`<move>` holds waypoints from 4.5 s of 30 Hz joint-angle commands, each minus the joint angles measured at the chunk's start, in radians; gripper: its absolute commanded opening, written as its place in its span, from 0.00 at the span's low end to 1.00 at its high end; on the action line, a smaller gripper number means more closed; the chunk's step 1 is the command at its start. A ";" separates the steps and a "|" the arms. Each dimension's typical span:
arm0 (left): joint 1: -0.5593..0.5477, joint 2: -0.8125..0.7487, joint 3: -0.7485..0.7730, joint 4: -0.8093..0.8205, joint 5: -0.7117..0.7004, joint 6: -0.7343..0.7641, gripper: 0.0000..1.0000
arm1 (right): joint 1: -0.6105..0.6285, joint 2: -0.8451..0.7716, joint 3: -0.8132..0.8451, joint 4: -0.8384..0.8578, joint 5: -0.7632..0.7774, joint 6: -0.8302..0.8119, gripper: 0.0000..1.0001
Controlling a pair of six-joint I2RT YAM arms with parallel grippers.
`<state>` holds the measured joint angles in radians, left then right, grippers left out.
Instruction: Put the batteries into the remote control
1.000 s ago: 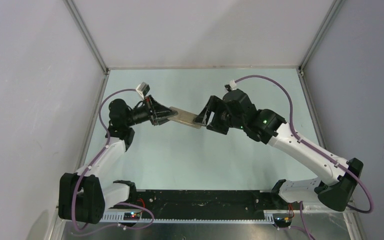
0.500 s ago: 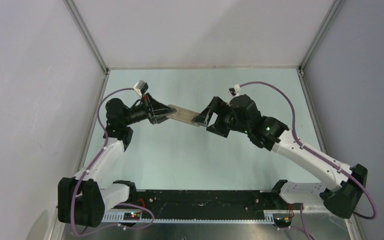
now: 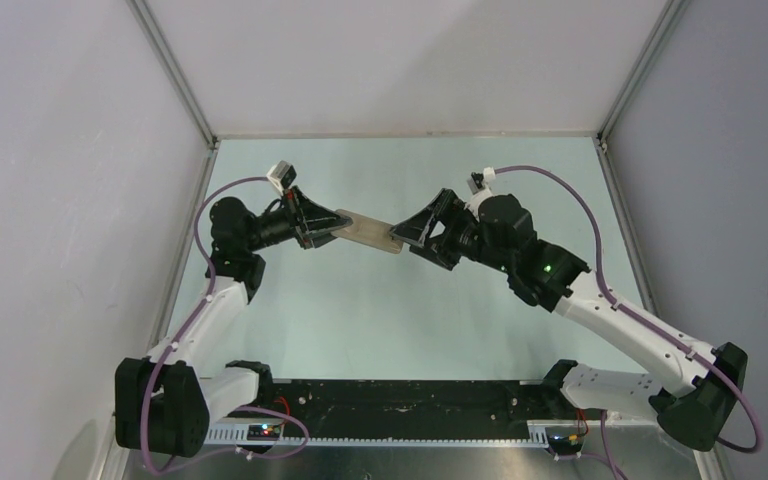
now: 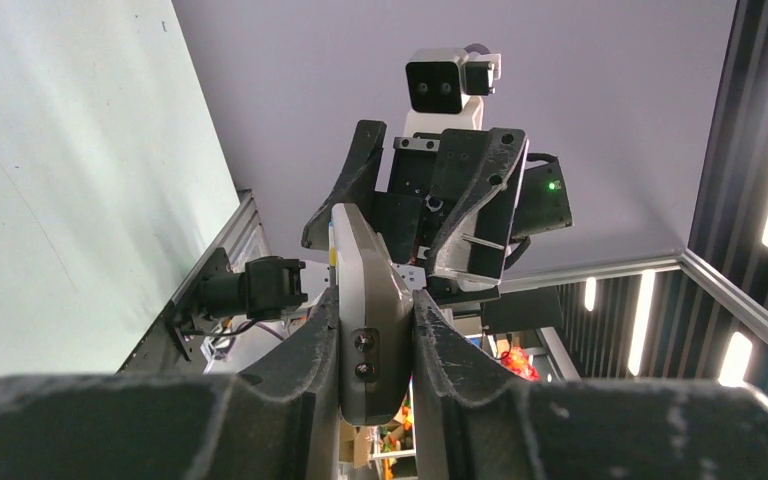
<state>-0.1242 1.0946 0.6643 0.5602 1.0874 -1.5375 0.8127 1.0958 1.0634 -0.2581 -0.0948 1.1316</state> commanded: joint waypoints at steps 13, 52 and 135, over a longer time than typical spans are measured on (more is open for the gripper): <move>0.006 -0.049 0.051 0.043 0.026 -0.012 0.00 | -0.007 0.052 -0.002 0.093 -0.046 0.016 0.53; -0.004 -0.150 0.158 0.044 0.150 0.496 0.00 | -0.180 -0.096 -0.002 0.125 -0.464 -0.218 0.97; 0.082 -0.103 0.217 -0.010 -0.224 0.549 1.00 | -0.102 0.108 0.043 -0.434 0.157 -0.471 0.23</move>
<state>-0.1112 0.9932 0.9401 0.5705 1.0927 -0.8555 0.7048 1.1736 1.0870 -0.4690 -0.4164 0.7483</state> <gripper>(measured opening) 0.995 0.562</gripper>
